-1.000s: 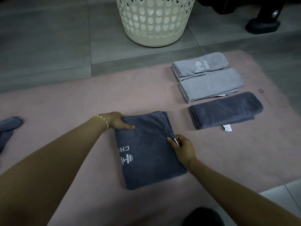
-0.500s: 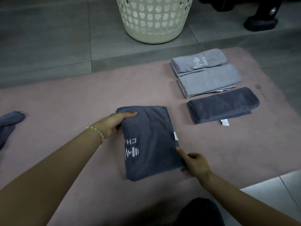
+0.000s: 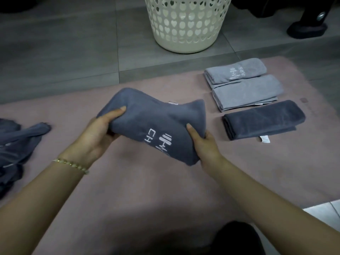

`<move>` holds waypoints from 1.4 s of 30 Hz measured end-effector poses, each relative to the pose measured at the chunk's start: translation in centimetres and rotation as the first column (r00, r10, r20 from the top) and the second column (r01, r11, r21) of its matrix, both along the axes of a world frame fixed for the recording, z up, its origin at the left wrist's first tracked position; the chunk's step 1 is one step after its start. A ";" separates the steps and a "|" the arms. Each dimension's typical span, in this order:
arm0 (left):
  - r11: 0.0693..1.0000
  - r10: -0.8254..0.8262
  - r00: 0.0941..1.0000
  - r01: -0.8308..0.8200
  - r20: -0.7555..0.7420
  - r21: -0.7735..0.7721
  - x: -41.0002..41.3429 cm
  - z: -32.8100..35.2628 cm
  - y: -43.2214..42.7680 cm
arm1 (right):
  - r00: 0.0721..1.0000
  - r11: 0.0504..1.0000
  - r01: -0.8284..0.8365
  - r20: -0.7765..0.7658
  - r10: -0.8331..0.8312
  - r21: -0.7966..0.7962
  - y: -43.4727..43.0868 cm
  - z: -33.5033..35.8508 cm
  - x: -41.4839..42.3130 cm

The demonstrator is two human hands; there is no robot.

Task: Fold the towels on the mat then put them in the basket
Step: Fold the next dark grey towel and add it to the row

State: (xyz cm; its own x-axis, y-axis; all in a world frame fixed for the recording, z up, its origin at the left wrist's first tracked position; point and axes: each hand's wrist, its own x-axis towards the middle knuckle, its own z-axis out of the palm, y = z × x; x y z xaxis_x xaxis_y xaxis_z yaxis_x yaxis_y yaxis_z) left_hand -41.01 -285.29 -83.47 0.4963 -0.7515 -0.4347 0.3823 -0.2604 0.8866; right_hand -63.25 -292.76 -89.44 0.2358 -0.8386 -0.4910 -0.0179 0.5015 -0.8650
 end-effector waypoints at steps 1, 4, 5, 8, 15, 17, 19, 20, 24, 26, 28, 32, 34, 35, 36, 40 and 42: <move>0.996 -0.089 0.996 0.089 0.011 0.015 0.9 -0.6 1.2 | 0.998 0.994 -0.024 -0.055 0.018 -0.107 -0.8 0.3 -0.2; 0.899 -0.369 0.928 0.368 -0.042 0.236 1.5 -5.6 5.8 | 0.940 0.967 -0.190 -0.314 0.131 -0.167 -1.1 -2.7 -1.5; 0.869 -0.386 0.918 0.394 -0.090 0.300 0.9 -7.6 7.3 | 0.888 0.957 -0.262 -0.419 0.190 -0.122 -0.3 -4.7 -2.1; 0.859 -0.261 0.958 0.287 -0.121 0.424 -0.8 -12.6 10.7 | 0.845 0.958 -0.275 -0.496 0.202 -0.078 2.8 -9.1 -4.1; 0.907 -0.188 0.971 0.114 0.148 0.406 -3.4 -13.8 11.2 | 0.802 0.934 -0.341 -0.553 0.227 -0.111 7.0 -7.9 -5.3; 0.894 -0.238 0.962 0.163 0.134 0.417 -3.6 -13.4 10.9 | 0.875 0.943 -0.267 -0.460 0.151 -0.198 7.5 -7.3 -5.0; 0.907 -0.197 0.980 0.183 0.000 0.380 -3.4 -13.6 10.9 | 0.935 0.947 -0.196 -0.341 0.101 -0.254 7.2 -6.3 -4.7; 0.920 -0.160 0.983 0.181 -0.087 0.347 -3.3 -13.6 11.1 | 0.947 0.948 -0.190 -0.302 0.109 -0.256 7.0 -6.3 -4.6; 0.869 -0.292 0.943 0.330 -0.157 0.369 -3.7 -13.9 12.3 | 0.906 0.953 -0.226 -0.402 0.131 -0.200 7.2 -7.9 -5.6; 0.839 -0.365 0.929 0.298 0.065 0.456 -4.0 -14.9 12.8 | 0.860 0.949 -0.253 -0.493 0.131 -0.188 7.6 -8.6 -5.9; 0.884 -0.288 0.886 0.099 0.364 0.458 -4.4 -15.9 13.0 | 0.789 0.916 -0.306 -0.608 0.092 -0.258 7.8 -8.7 -5.9; 0.925 -0.352 0.162 0.211 0.922 0.316 -5.8 -15.9 13.4 | 0.586 0.385 -0.755 -0.809 0.034 -0.531 7.9 -9.0 -5.2; 0.777 -0.409 -0.226 0.422 0.884 0.468 -6.4 -16.5 13.5 | 0.398 0.037 -0.917 -0.910 0.112 -0.397 8.3 -10.2 -4.9; 0.709 -0.440 -0.331 0.443 0.835 0.549 -6.1 -17.4 13.6 | 0.294 -0.069 -0.951 -0.949 0.114 -0.303 8.3 -10.9 -4.9; 0.668 -0.477 -0.375 0.433 0.795 0.605 -5.9 -18.1 13.5 | 0.199 -0.124 -0.969 -0.974 0.108 -0.211 8.1 -11.5 -5.1; 0.671 -0.501 -0.408 0.373 0.763 0.640 -5.5 -18.9 13.0 | 0.051 -0.160 -0.985 -0.991 0.125 -0.071 6.3 -12.0 -6.5; 0.705 -0.461 -0.394 0.381 0.795 0.598 -5.6 -18.3 12.3 | 0.088 -0.161 -0.982 -0.992 0.095 -0.103 5.6 -12.0 -6.8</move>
State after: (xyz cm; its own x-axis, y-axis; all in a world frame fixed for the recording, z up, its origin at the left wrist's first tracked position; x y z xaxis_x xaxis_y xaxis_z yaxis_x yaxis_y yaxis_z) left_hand -46.66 -272.95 -101.81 -0.1185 -0.9929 -0.0099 -0.9914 0.1178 0.0575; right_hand -70.08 -287.18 -101.43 0.9272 -0.3248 -0.1865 -0.3471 -0.9323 -0.1018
